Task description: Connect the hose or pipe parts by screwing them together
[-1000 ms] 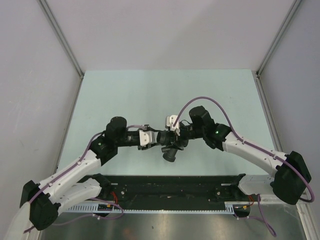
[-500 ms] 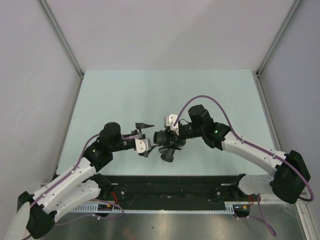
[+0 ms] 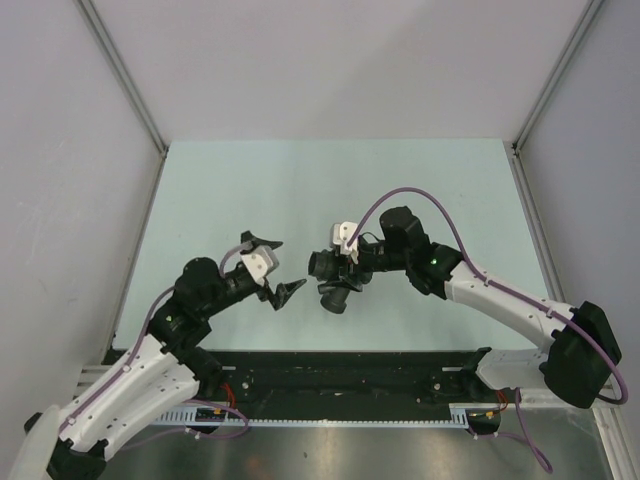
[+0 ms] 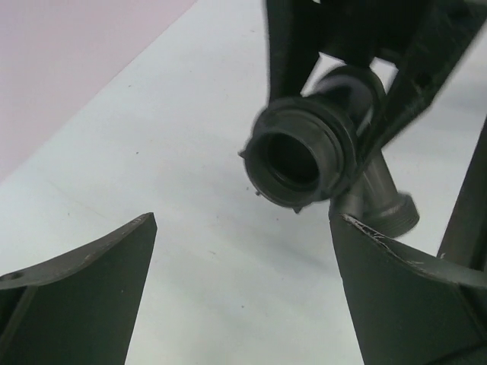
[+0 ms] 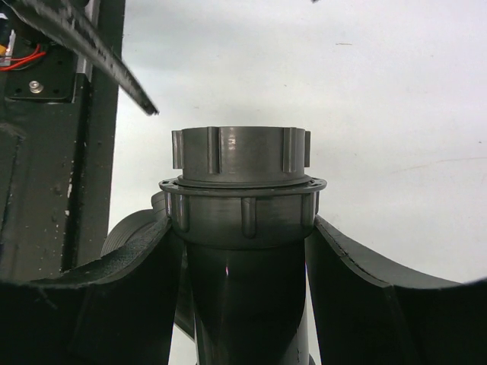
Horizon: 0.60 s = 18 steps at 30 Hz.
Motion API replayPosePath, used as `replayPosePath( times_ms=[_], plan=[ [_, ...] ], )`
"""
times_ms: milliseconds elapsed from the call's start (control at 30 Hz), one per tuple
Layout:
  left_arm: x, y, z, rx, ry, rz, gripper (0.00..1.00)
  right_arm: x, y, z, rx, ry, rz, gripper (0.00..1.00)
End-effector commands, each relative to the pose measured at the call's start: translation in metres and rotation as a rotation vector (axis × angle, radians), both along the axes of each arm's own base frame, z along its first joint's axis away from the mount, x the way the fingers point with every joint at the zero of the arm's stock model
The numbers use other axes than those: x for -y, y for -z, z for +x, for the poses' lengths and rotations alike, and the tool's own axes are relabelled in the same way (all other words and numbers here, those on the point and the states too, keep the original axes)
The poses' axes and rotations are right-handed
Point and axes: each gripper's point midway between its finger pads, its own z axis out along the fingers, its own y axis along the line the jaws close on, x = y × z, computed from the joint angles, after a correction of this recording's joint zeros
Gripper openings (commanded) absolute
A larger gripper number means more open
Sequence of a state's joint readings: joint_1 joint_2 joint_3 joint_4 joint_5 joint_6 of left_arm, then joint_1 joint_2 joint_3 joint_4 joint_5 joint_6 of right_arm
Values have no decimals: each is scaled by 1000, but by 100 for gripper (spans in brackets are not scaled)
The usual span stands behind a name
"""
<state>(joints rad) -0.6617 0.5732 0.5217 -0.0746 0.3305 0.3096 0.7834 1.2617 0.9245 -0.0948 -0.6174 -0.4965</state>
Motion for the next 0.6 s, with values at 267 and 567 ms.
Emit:
replayPosePath(
  times_ms=[267,567],
  plan=[
    [7,-52,11,-833,-190,-576,97,-3,-44,15,127,69,70,0],
    [27,-25,-1,-1285,-100,-584,95,-6,-43,13,141,65,64,0]
  ],
)
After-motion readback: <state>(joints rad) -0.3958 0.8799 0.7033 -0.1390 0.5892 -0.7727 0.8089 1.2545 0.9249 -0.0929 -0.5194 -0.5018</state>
